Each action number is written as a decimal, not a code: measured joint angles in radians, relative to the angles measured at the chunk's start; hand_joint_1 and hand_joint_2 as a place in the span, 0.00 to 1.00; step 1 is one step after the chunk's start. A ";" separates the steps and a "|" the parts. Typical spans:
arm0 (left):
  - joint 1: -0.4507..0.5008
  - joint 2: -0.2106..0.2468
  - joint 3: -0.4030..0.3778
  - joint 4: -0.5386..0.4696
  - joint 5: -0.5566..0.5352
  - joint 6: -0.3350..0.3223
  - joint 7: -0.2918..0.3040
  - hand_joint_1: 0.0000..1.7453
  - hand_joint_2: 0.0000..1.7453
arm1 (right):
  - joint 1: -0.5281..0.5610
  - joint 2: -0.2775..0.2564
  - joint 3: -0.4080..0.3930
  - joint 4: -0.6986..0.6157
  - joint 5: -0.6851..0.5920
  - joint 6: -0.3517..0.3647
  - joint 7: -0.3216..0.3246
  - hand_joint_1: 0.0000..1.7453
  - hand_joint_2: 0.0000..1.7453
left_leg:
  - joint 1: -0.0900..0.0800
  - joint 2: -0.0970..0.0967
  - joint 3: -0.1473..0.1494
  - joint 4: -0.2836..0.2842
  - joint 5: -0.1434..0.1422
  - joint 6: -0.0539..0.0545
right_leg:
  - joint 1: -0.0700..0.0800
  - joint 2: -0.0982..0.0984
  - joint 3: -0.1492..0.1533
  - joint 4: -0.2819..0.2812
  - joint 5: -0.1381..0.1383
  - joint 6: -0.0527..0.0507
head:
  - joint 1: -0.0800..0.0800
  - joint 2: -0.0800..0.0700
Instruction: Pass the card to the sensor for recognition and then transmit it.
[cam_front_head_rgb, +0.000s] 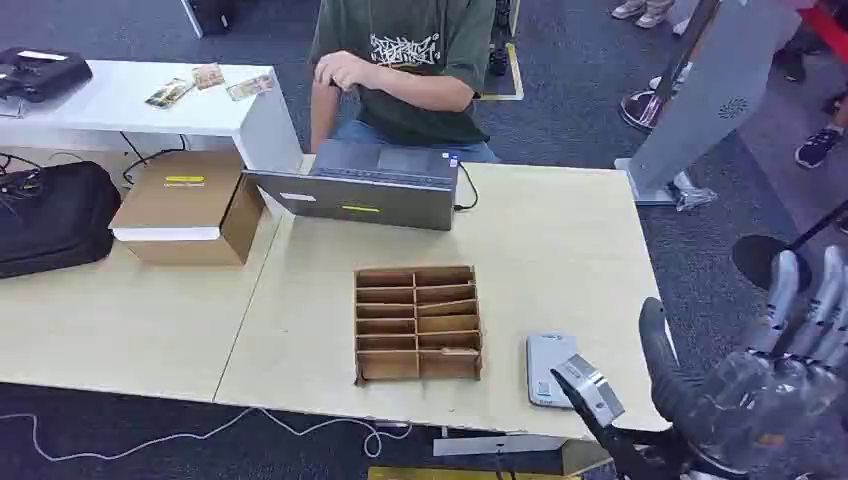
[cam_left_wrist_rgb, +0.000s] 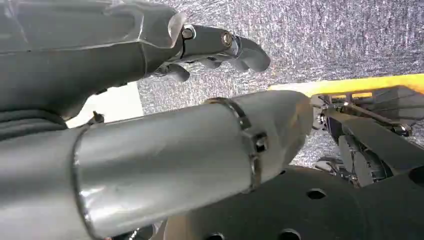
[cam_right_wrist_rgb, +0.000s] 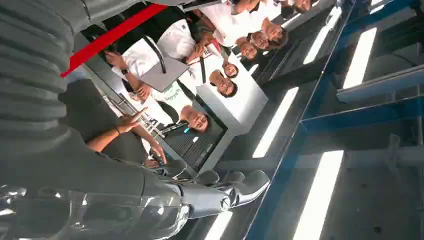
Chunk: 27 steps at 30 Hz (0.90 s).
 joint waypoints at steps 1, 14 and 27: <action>0.000 0.000 0.000 0.000 0.001 0.000 0.000 0.00 0.00 | 0.000 0.000 0.000 0.000 0.000 0.000 0.000 0.00 1.00 | 0.000 0.000 0.000 0.000 0.000 0.000 | 0.000 0.000 0.000 0.000 0.000 0.000 | 0.000 0.000; 0.000 -0.001 0.000 0.000 0.005 -0.001 0.000 0.00 0.00 | 0.000 0.000 0.000 0.001 0.000 0.000 -0.002 0.00 1.00 | 0.000 0.000 0.000 0.000 0.000 0.000 | 0.000 0.000 0.000 0.000 0.000 0.000 | 0.000 0.000; 0.000 -0.001 0.000 0.000 0.009 -0.001 -0.001 0.00 0.00 | 0.000 0.000 0.000 0.003 0.000 0.000 -0.003 0.00 1.00 | 0.000 0.000 0.000 0.000 0.000 0.000 | 0.000 0.000 0.000 0.000 0.000 0.000 | 0.000 0.000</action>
